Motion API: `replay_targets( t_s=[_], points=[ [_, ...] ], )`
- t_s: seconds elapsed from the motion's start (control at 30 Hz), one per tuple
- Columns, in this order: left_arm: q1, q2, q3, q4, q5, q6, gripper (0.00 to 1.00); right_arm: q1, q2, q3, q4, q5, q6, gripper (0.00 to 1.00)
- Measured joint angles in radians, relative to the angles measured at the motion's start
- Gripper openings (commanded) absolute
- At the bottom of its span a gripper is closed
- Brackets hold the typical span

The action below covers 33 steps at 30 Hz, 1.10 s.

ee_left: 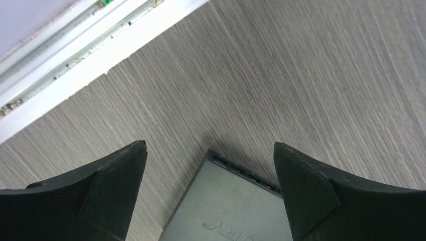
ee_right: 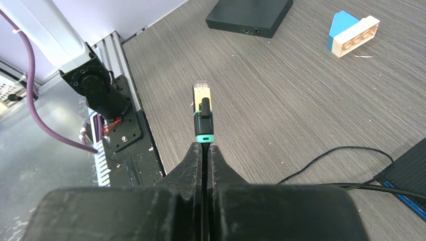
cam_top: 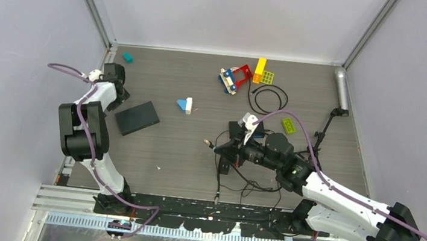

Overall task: Insert the plug into the switch port
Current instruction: Pick up the connector from the center of the board, then move the switch port to the corner of the board.

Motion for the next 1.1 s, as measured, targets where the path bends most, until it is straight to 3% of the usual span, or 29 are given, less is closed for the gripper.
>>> replay_targets(
  t_s=[0.53,1.1],
  points=[
    [-0.024,0.008,-0.107,0.022,0.050,-0.050,0.99,0.000,-0.031,-0.021,-0.014,0.004,0.003,0.00],
    [-0.327,0.093,-0.023,0.085,0.228,0.172,1.00,0.000,-0.059,-0.037,-0.024,0.005,0.008,0.01]
  ],
)
